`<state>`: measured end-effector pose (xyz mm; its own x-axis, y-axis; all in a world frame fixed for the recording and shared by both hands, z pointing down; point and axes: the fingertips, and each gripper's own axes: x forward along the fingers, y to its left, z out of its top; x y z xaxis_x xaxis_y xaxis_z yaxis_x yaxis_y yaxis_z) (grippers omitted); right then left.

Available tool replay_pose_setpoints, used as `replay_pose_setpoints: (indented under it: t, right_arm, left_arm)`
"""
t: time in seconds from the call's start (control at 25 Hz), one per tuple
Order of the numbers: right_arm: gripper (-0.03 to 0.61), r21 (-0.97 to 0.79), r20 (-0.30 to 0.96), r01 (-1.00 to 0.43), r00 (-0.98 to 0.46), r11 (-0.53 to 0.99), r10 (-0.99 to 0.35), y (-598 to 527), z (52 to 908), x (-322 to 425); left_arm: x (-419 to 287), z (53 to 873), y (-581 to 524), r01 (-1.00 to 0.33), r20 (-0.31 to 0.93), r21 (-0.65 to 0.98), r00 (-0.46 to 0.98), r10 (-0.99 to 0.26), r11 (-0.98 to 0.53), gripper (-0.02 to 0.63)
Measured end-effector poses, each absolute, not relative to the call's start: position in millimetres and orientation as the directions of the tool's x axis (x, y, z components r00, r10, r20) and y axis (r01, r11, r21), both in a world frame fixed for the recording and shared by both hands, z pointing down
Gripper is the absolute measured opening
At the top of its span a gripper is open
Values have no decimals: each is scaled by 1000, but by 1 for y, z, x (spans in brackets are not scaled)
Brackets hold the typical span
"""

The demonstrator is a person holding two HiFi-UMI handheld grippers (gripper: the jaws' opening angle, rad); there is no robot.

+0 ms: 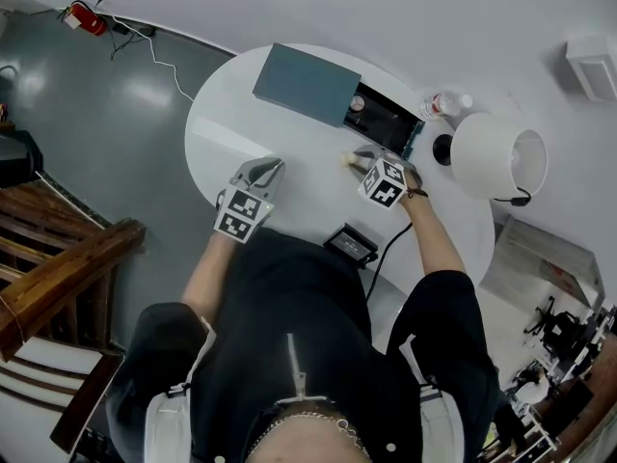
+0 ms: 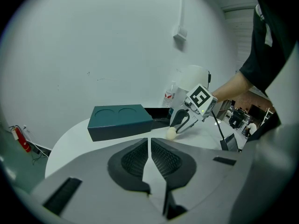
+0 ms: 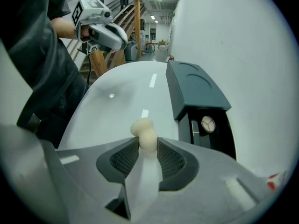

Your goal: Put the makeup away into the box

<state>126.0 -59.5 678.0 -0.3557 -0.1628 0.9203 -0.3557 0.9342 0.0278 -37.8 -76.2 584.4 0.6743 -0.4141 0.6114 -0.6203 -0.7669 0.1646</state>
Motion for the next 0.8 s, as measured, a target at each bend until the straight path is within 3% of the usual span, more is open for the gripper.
replay_pose_setpoints:
  t: [0.24,0.44,0.64,0.8]
  right_arm:
    - [117,32,888,-461,-394,887,-237,-74,647,138]
    - [118,-8,846,-653,-408,757,-343,-102,624,165]
    - [120,8,844,-809,-309,587,-437,-141,629,206]
    - [120,-15,872,-875,-248,484,-421,-159,651,224]
  left_arm:
    - [-31,586,-74,-605,609,169,684,-401,-778,15]
    - [-29,587,-74,-602,609,170,687,-397,-780,15]
    - [-27,588,-75,-607,613,168,682,-399,-777,15]
    - [-28,588,-75,-616,618,165,673,-406,-770,15]
